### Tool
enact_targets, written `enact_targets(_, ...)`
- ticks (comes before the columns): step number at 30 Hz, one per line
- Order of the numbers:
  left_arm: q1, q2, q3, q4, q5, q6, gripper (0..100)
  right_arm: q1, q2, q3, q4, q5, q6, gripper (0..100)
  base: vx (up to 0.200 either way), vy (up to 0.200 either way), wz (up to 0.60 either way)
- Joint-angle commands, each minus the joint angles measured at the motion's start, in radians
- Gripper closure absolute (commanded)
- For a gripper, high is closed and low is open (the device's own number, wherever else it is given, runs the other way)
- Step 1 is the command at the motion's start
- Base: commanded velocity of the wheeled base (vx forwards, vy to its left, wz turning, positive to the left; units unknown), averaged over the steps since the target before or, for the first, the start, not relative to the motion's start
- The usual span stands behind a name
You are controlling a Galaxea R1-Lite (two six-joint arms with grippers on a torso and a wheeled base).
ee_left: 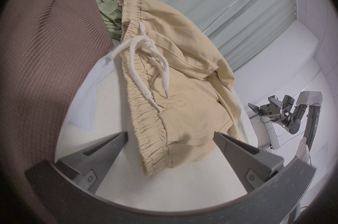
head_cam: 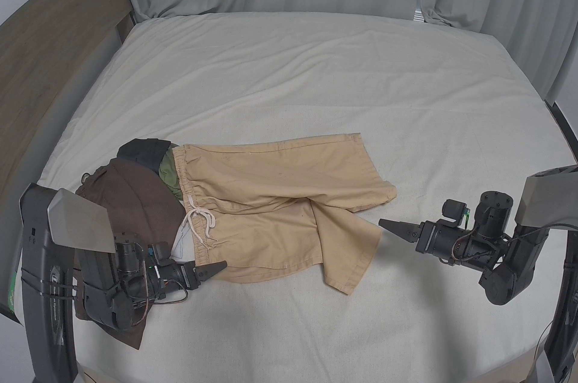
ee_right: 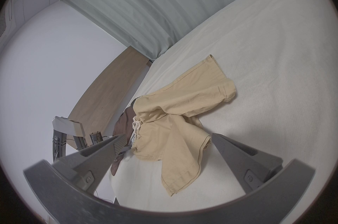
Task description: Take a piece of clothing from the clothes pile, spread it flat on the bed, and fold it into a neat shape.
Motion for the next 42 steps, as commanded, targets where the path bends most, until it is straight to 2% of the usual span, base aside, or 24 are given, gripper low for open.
enact_targets(1,-0.010,0.033,-0.015,0.004,0.004,-0.001,0,-0.001,-0.001,0.000,-0.001,0.000,0.000,0,0.000,0.000,0.00)
enact_targets(2,-0.012,0.033,-0.018,0.004,0.007,-0.001,0,-0.001,-0.001,0.000,-0.001,0.000,0.000,0,0.000,0.000,0.00)
enact_targets(3,-0.012,0.038,-0.022,0.004,0.010,-0.001,100,-0.001,-0.001,0.000,-0.001,0.000,0.000,0,0.000,0.000,0.00)
enact_targets(10,-0.005,0.041,-0.030,0.002,0.016,-0.003,100,-0.001,0.003,0.000,-0.001,0.000,0.000,0,0.000,0.000,0.00)
enact_targets(17,0.042,-0.063,0.054,0.002,-0.006,0.002,100,-0.003,0.007,0.005,0.001,0.000,0.000,0,0.000,0.000,0.00)
enact_targets(23,0.136,-0.137,0.126,0.004,-0.113,0.005,100,-0.004,0.032,0.003,0.001,0.000,0.000,0,0.000,0.000,0.00)
enact_targets(27,0.171,-0.140,0.136,0.004,-0.148,0.010,100,-0.004,0.032,0.008,0.001,0.000,-0.005,0,0.000,0.000,0.00)
enact_targets(34,0.159,-0.128,0.140,0.004,-0.151,0.020,100,0.006,0.072,0.009,0.001,0.000,-0.043,0,0.000,0.000,0.00)
enact_targets(42,0.165,-0.129,0.131,0.002,-0.154,0.020,100,0.019,0.091,0.001,0.001,-0.001,-0.043,0,0.000,0.000,0.00)
